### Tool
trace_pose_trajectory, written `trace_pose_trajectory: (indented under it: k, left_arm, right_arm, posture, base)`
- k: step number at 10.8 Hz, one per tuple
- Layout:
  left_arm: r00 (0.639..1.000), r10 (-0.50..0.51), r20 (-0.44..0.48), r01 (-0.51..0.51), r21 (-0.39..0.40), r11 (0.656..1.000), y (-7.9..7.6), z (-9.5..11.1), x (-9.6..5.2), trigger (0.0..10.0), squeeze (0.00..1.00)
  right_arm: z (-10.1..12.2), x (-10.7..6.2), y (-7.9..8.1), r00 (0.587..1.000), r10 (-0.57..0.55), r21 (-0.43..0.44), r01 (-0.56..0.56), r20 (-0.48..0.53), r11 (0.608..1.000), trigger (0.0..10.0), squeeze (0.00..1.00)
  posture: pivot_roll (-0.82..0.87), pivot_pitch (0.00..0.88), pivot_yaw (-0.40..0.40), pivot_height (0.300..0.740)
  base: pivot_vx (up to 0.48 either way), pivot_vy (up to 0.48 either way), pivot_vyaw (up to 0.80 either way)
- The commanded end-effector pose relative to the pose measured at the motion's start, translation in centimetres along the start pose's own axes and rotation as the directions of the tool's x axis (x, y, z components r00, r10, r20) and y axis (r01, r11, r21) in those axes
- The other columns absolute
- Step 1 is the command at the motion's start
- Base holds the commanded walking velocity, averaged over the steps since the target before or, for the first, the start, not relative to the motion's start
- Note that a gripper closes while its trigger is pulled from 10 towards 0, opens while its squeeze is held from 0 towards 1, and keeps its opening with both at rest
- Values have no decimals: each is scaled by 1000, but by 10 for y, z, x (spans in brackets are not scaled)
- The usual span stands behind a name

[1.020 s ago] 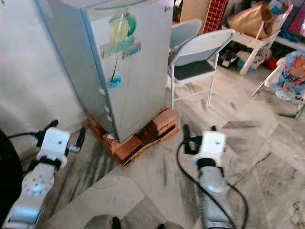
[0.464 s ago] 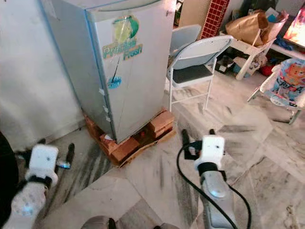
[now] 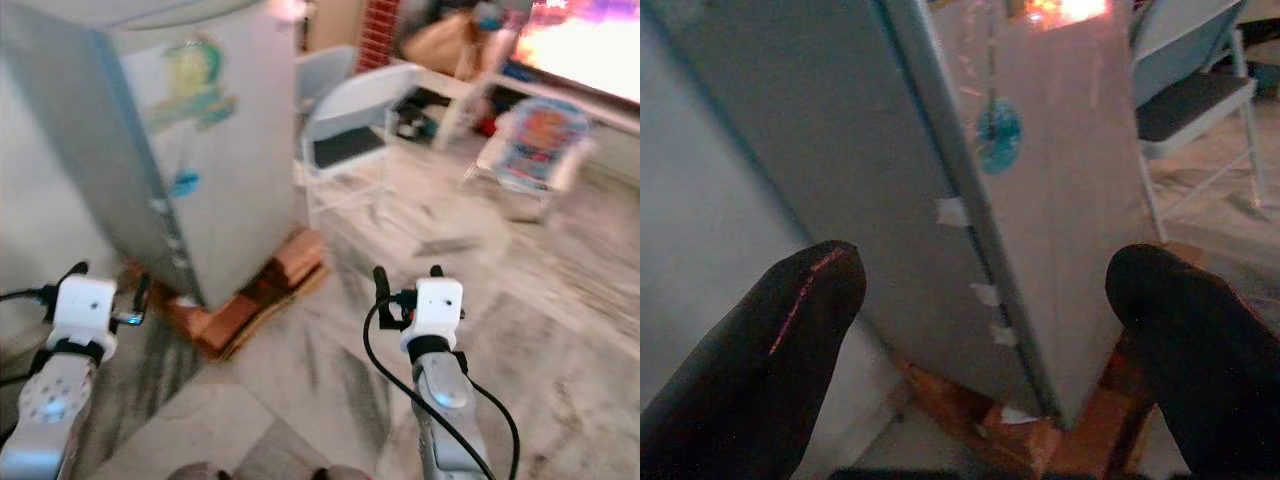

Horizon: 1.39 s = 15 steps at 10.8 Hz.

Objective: Restocking fridge

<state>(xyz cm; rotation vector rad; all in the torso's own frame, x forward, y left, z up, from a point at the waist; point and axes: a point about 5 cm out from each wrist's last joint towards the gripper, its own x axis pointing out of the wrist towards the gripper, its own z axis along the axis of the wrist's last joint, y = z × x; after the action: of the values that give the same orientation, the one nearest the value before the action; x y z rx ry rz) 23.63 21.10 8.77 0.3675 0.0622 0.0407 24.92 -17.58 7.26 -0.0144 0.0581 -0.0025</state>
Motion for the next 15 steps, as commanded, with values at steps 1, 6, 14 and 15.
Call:
trace_pose_trajectory:
  k: [1,6,14,15]
  left_arm:
    - [1000,-9,-8,9,-3,1000,-1,-1,0,10000,0]
    - [1000,-24,-5,24,-19,1000,-5,0,2,10000,0]
    - [999,-40,11,40,-22,999,-12,3,2,10000,0]
    - [999,-40,12,40,-22,999,-13,2,1,10000,0]
  right_arm:
    - [4,4,2,1000,10,-9,-10,9,1000,10000,0]
    - [8,14,6,999,24,-13,-24,23,1000,10000,0]
    - [5,12,6,1000,25,-27,-24,14,999,10000,0]
    - [5,12,6,1000,26,-29,-25,11,999,10000,0]
  posture:
    - [143,57,-51,740]
    - [146,60,-53,740]
    - [142,69,-63,740]
    - [143,69,-64,740]
  base:
    - [337,0,0]
    - [331,346,0]
    - [193,265,-513]
    - [0,0,-800]
